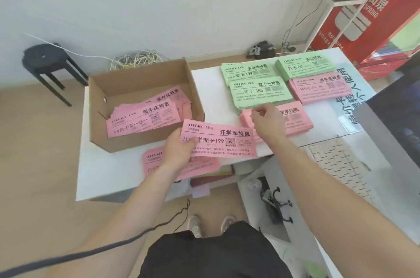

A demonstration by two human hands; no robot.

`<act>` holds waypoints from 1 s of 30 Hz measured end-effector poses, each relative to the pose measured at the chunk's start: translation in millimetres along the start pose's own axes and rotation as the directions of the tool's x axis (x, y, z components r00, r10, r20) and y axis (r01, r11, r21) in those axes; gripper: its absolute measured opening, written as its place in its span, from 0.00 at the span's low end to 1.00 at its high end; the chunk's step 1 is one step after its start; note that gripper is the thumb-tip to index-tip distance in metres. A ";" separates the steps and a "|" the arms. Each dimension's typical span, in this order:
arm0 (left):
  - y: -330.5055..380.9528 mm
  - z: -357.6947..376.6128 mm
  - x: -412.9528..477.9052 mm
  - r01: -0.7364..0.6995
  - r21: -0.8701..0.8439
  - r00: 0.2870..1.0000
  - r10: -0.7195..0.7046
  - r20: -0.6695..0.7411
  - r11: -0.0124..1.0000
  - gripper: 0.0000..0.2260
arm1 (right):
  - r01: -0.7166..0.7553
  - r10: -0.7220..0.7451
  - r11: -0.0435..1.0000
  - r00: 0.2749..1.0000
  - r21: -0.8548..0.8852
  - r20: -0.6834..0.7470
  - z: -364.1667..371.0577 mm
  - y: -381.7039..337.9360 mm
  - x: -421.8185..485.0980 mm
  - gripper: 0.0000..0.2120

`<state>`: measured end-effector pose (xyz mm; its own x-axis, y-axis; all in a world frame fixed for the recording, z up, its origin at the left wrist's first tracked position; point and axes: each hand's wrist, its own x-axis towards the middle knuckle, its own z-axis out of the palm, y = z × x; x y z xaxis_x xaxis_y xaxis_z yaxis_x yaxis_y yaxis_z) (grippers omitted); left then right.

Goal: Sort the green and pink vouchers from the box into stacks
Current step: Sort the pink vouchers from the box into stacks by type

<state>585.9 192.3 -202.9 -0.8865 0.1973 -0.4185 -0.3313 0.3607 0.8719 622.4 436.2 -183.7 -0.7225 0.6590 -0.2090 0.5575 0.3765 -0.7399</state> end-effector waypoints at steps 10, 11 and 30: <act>-75.0 -58.7 -33.9 0.087 0.236 0.940 -0.002 -0.340 0.968 0.11 | 0.116 0.002 0.965 0.894 -0.236 0.448 82.4 10.5 -71.0 0.26; -79.4 -60.2 -35.8 0.092 0.265 0.936 0.007 -0.353 0.960 0.12 | 0.102 0.024 0.961 0.897 -0.257 0.442 89.9 14.3 -76.2 0.29; -105.4 -30.8 -30.6 0.372 0.401 0.791 -0.060 -0.608 0.837 0.27 | -0.008 0.093 0.971 0.935 -0.240 0.343 111.0 33.1 -83.6 0.34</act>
<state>638.1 120.2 -274.1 -0.8783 -0.4199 -0.2287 -0.4773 0.7412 0.4721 655.8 321.2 -261.7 -0.7641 0.4275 -0.4832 0.6451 0.5166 -0.5631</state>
